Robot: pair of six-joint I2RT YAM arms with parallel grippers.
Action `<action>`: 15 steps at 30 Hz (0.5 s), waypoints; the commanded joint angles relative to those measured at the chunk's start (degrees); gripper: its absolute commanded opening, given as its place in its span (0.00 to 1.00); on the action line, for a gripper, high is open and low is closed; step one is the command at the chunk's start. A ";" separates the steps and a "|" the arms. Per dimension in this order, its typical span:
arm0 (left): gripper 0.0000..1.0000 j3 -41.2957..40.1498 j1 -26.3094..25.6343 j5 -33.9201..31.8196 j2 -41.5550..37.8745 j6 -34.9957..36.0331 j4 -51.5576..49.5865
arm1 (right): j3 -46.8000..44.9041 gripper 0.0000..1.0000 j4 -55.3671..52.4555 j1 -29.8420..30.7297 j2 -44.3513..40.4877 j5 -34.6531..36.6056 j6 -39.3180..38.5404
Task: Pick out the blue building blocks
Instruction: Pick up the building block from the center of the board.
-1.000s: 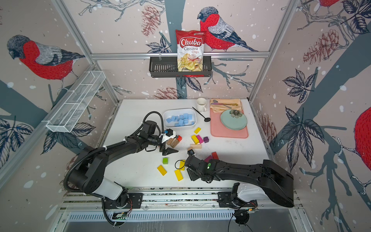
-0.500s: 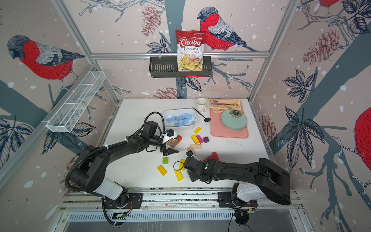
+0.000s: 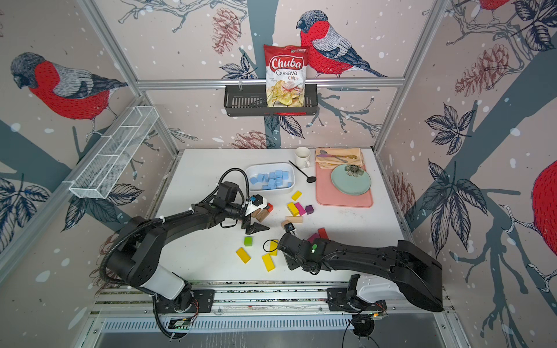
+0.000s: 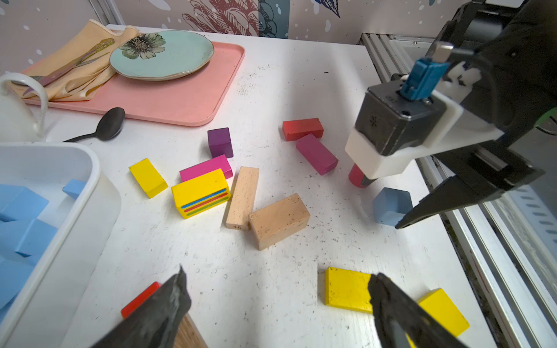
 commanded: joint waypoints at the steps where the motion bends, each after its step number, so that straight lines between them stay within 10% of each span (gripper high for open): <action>1: 0.96 0.74 -0.21 0.03 0.20 1.41 -1.20 | -0.27 0.55 -1.05 -0.09 -0.07 -0.47 1.13; 15: 0.96 1.31 -0.43 -0.06 0.73 1.50 -1.86 | -0.18 0.43 -1.79 -0.04 1.97 -1.70 1.54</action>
